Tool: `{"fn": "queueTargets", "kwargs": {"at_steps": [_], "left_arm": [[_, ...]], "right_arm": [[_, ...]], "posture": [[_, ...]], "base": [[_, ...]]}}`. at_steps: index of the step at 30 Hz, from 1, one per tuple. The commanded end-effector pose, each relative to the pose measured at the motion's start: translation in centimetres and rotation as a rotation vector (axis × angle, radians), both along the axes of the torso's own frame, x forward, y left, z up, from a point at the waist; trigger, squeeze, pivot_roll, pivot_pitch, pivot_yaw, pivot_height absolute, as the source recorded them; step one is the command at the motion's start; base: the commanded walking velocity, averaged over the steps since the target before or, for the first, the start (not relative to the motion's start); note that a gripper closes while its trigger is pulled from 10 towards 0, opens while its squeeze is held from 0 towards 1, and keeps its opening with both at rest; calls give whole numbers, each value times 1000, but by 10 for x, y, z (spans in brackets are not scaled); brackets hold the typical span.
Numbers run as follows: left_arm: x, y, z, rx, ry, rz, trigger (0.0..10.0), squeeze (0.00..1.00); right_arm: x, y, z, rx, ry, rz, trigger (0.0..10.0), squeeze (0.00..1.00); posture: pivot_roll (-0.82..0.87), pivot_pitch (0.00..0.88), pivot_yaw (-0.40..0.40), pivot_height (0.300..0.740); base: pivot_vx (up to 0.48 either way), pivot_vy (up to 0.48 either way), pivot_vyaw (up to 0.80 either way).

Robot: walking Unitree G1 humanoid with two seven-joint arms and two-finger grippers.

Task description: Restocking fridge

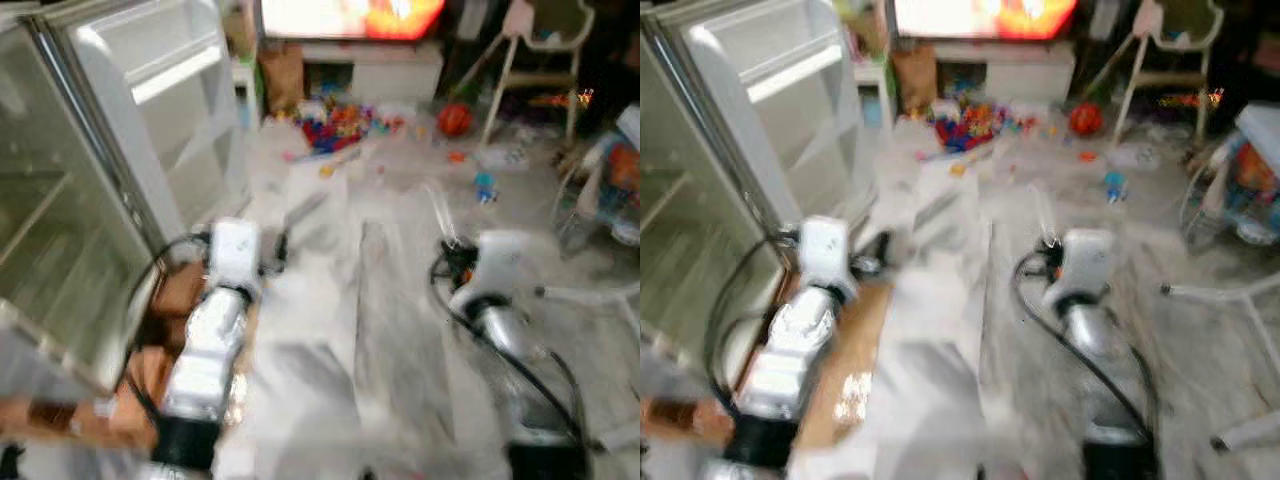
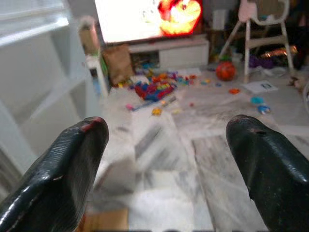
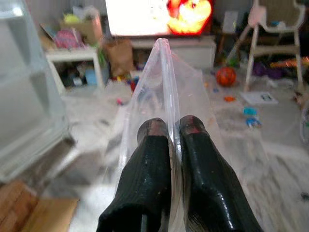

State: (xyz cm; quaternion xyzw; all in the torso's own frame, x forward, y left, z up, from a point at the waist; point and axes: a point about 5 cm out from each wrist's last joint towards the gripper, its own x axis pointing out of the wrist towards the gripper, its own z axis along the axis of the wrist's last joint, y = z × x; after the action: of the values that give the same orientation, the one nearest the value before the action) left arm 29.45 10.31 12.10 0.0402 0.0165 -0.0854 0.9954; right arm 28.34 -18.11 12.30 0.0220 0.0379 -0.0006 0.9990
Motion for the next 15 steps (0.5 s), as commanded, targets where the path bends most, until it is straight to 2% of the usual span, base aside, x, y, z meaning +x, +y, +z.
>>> {"fn": "queueTargets", "kwargs": {"at_steps": [1, 5, 15], "left_arm": [[-4, 15, -6, 27, 18, 56, 10000, 0], [-7, 17, -20, 15, 72, 89, 10000, 0], [-4, 26, -25, 24, 104, 152, 10000, 0]], "right_arm": [[7, 13, 11, 14, -43, 46, 10000, 0], [9, 19, 11, 14, -37, 70, 10000, 0], [6, 25, 7, 29, -21, 106, 10000, 0]], "posture": [[32, 0, -2, 740], [10, 0, -9, 740], [-2, 0, -12, 740]], "base": [[480, 0, 800], [480, 0, 800], [480, 0, 800]]}}
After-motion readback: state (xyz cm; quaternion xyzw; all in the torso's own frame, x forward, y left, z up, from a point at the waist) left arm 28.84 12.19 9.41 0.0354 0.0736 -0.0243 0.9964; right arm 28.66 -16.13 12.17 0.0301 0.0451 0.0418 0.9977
